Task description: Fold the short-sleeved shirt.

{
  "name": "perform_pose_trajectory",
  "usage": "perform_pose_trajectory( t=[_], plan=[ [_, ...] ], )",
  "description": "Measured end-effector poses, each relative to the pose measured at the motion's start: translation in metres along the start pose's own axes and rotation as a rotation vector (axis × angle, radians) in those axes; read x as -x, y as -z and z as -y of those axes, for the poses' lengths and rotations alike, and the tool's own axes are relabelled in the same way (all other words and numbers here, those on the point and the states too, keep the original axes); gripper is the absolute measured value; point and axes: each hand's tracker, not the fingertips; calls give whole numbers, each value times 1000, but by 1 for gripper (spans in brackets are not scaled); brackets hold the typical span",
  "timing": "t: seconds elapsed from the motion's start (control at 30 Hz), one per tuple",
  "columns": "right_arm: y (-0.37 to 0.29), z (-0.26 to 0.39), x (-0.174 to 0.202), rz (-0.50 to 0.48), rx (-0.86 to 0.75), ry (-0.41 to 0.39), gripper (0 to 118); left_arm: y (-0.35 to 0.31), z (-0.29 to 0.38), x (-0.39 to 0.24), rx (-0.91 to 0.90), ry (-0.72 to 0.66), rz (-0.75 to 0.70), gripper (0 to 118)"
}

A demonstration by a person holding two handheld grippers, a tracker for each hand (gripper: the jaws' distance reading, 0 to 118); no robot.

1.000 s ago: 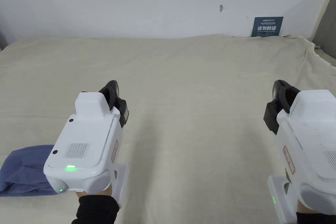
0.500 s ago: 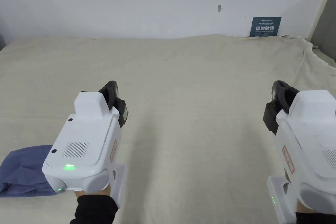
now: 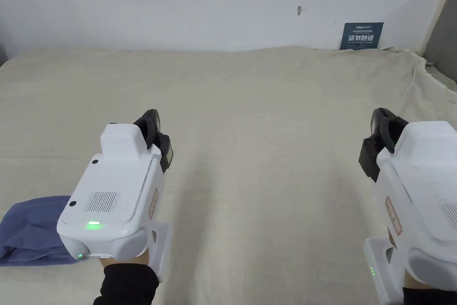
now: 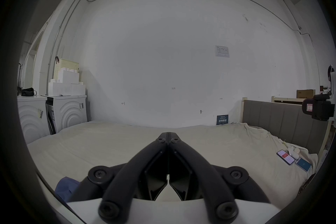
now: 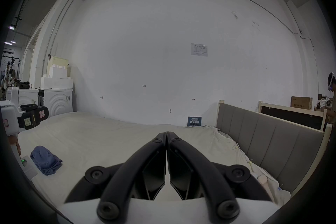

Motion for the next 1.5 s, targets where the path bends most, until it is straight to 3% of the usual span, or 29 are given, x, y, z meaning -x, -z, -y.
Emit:
perform_pose_trajectory(
  t=[0.8, 0.87, 0.9, 0.93, 0.97, 1.03, 1.27, 1.5],
  plan=[
    [0, -2, -2, 10, 3, -3, 0, 1, 3, 2, 12, -14, -11, 3],
    [1, -2, -3, 11, 8, -2, 11, 1, 4, 4, 8, -39, -12, 14],
    [1, -1, -3, 10, 10, 0, 29, 0, 5, 6, 1, -53, -11, 27],
    [2, -1, -4, 15, 13, 0, 58, -1, 5, 6, -3, -61, -22, 56],
    [2, -1, -5, 9, 16, 2, 76, 0, 6, 7, -1, -67, -39, 78],
    [3, 0, -6, 0, 19, 11, 101, 1, 6, 9, 1, -82, -50, 118],
    [4, -1, -6, 1, 11, 24, 117, -4, 8, 11, -10, -70, -50, 118],
    [3, -1, -5, 3, 8, 28, 118, -3, 6, 12, -14, -72, -43, 118]
  ],
)
